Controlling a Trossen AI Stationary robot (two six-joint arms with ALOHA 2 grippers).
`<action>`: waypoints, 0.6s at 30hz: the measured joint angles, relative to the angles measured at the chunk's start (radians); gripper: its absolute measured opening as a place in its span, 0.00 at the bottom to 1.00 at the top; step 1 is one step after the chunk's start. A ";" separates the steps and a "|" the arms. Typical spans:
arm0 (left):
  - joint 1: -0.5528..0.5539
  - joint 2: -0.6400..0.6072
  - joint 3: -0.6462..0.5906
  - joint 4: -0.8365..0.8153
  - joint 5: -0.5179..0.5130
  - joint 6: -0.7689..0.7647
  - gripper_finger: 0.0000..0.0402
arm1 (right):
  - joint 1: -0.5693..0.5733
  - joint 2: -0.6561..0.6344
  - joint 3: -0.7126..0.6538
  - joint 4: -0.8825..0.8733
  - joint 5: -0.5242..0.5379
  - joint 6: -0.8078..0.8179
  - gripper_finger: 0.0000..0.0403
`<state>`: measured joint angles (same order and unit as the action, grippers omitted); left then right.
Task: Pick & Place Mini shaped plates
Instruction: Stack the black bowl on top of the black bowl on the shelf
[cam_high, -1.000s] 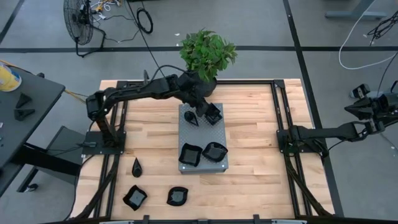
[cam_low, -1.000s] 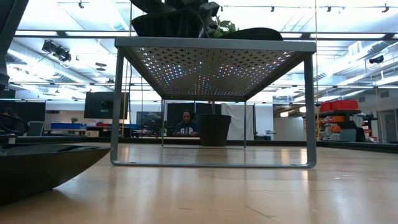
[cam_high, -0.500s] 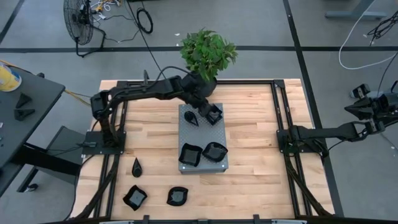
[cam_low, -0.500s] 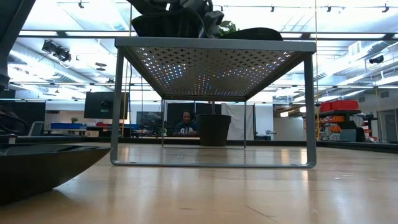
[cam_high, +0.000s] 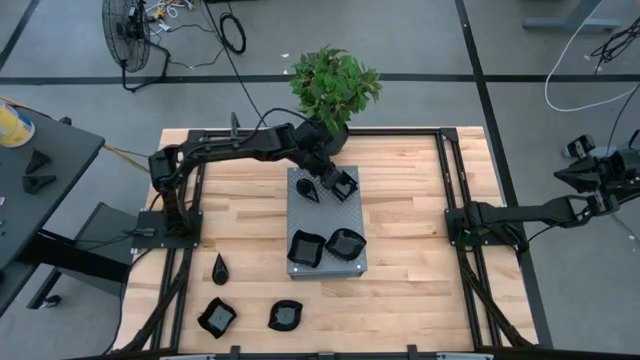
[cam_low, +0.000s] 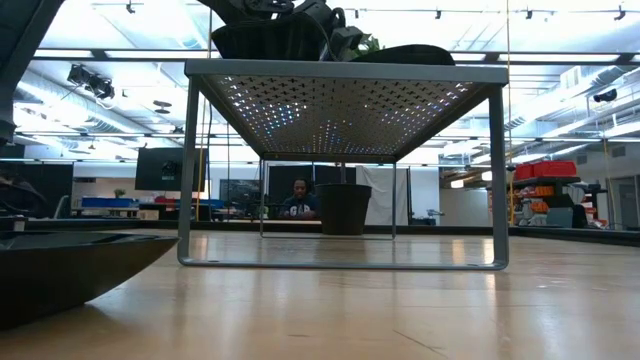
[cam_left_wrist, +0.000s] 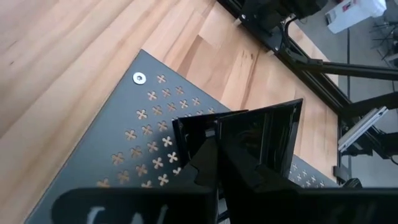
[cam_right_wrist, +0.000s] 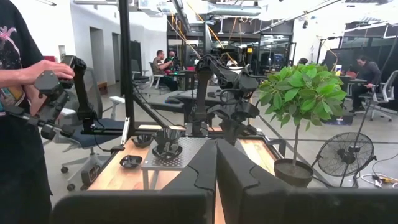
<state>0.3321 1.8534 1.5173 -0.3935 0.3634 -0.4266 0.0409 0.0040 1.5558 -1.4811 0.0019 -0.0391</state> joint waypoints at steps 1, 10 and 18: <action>0.000 0.000 0.000 0.000 0.000 0.000 0.04 | 0.000 0.000 0.000 0.000 0.000 0.000 0.04; 0.000 0.000 0.000 -0.001 0.007 0.038 0.09 | 0.000 0.000 0.000 0.000 0.000 0.000 0.04; 0.000 0.000 0.000 -0.001 0.008 0.045 0.17 | 0.000 0.000 0.000 0.000 0.000 0.000 0.04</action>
<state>0.3317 1.8534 1.5173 -0.3950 0.3713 -0.3820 0.0407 0.0040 1.5558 -1.4813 0.0019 -0.0392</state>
